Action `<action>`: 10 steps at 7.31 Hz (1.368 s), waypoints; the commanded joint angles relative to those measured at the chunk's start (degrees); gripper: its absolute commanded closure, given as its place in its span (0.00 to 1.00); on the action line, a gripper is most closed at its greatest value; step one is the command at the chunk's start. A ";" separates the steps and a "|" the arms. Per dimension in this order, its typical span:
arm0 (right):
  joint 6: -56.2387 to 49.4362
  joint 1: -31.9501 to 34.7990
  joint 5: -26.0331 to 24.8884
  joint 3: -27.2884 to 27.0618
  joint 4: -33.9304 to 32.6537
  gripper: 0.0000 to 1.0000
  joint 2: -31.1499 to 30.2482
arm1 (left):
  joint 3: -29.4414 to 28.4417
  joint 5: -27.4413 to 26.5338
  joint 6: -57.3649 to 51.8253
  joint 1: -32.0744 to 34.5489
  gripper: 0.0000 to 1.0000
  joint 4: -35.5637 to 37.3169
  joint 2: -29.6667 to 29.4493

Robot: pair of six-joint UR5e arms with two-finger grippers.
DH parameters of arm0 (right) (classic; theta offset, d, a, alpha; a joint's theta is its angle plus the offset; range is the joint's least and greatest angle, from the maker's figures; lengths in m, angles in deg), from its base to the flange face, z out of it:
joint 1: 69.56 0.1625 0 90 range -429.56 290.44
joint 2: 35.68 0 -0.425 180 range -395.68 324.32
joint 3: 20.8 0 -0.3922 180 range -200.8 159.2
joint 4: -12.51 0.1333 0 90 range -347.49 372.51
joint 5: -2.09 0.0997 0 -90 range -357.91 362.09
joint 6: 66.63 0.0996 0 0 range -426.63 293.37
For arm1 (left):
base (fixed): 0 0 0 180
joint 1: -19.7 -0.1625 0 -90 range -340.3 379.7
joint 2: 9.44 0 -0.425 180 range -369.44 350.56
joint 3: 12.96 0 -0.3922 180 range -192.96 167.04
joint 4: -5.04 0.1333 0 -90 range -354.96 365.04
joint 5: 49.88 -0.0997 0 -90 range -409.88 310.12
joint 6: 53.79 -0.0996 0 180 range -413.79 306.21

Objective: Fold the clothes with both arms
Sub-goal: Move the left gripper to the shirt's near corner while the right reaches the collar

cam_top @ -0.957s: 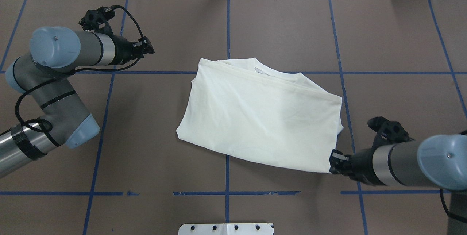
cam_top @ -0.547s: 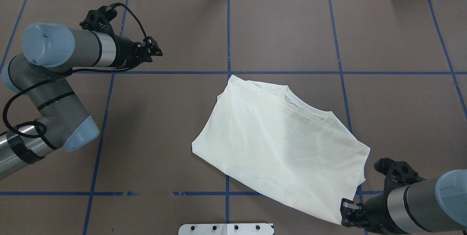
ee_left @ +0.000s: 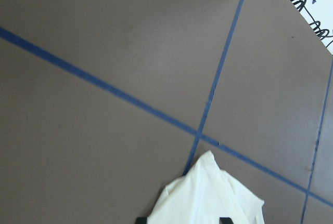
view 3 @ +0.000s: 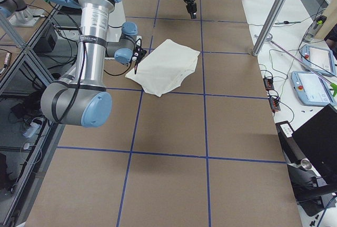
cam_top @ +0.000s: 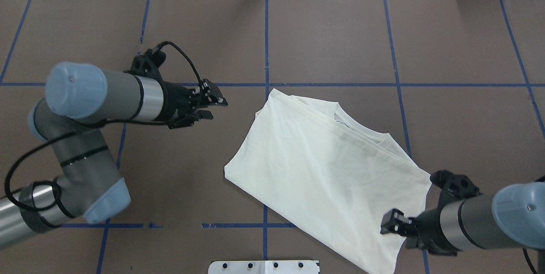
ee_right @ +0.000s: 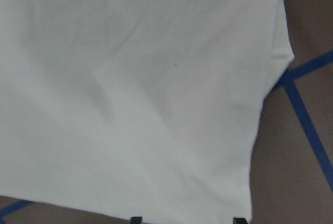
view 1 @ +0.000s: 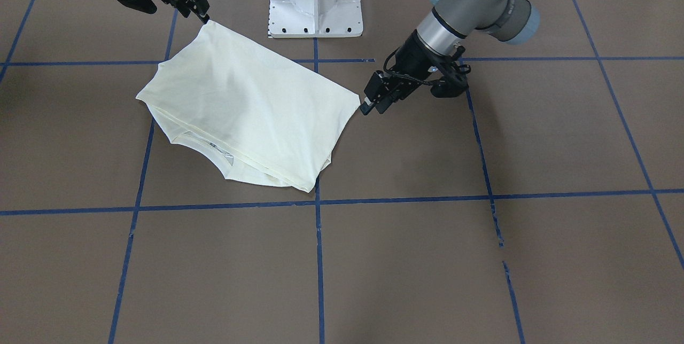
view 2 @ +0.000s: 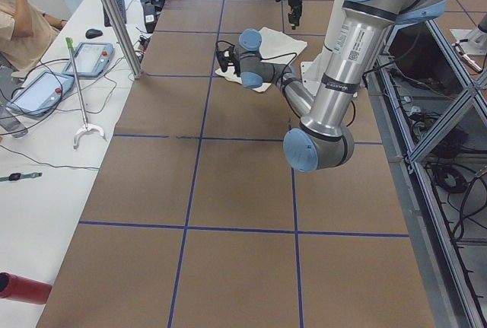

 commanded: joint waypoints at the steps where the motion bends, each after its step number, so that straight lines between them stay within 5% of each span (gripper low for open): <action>1: -2.58 11.80 -1.16 9.53 0.00 0.00 12.22 | -0.13 -7.23 4.91 -8.62 0.42 5.93 -0.99; 2: -9.13 13.58 -1.16 13.69 0.17 0.00 15.59 | -0.39 -7.41 5.18 -9.85 0.42 9.55 -1.61; 7: -10.16 15.54 -1.34 13.90 0.70 0.00 16.51 | -5.83 -9.70 8.09 -12.85 0.43 12.84 -4.94; 10: -10.08 15.45 -1.34 14.34 0.70 0.00 16.59 | -4.46 -12.60 7.74 -12.68 0.54 13.01 -4.51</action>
